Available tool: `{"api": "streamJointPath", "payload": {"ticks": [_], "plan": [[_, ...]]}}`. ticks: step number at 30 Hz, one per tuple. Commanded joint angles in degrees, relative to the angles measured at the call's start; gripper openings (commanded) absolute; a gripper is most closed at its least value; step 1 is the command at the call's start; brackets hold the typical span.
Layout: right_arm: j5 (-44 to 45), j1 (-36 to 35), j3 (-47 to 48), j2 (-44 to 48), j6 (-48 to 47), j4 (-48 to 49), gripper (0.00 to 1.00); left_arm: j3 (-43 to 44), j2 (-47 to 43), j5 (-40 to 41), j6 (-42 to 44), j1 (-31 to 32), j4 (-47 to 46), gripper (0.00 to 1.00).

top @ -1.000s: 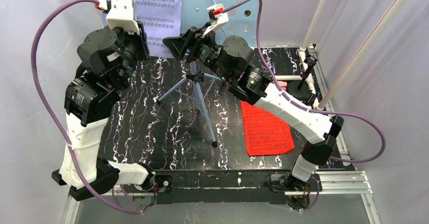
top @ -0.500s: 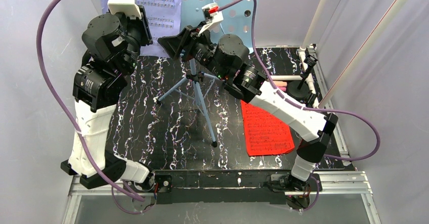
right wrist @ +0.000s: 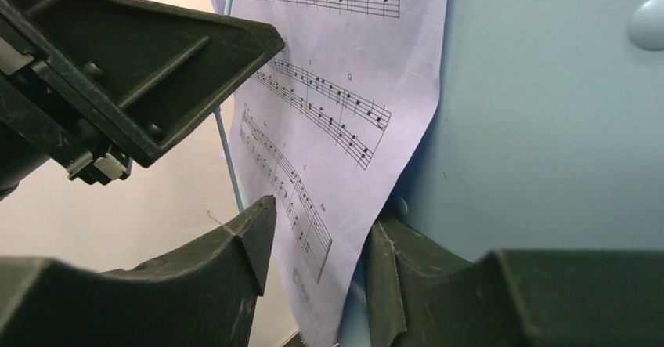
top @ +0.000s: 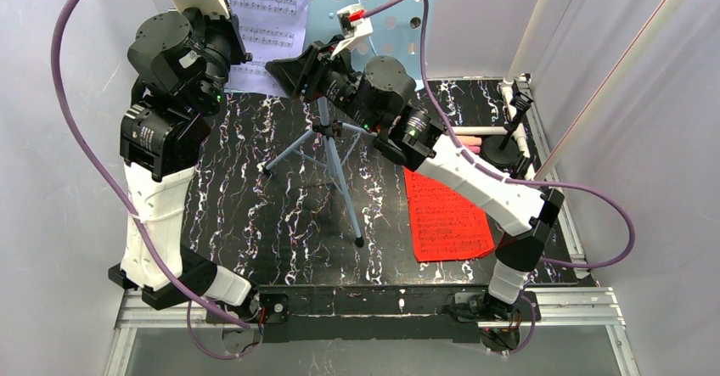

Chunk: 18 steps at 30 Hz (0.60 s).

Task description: Pack up the instrument practice props

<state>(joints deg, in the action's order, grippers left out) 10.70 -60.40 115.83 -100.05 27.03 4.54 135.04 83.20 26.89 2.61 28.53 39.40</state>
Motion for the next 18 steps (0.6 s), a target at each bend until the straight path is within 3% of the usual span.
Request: {"api": "streamJointPath", "payload": {"ticks": [1,10,18], "plan": [[1.25,0.97,2.32,-0.72,-0.38,1.44,0.5,1.6,-0.04,-2.03,-0.22,-0.32,-2.75,0.0],[1.18,0.91,2.03,-0.58,-0.24,1.46,0.37,-5.12,-4.03,-6.38,1.22,-0.32,-8.72,0.0],[1.12,0.95,2.03,-0.41,0.23,1.47,0.2,-18.45,-11.84,-9.76,3.04,-0.32,-22.05,0.0]]}}
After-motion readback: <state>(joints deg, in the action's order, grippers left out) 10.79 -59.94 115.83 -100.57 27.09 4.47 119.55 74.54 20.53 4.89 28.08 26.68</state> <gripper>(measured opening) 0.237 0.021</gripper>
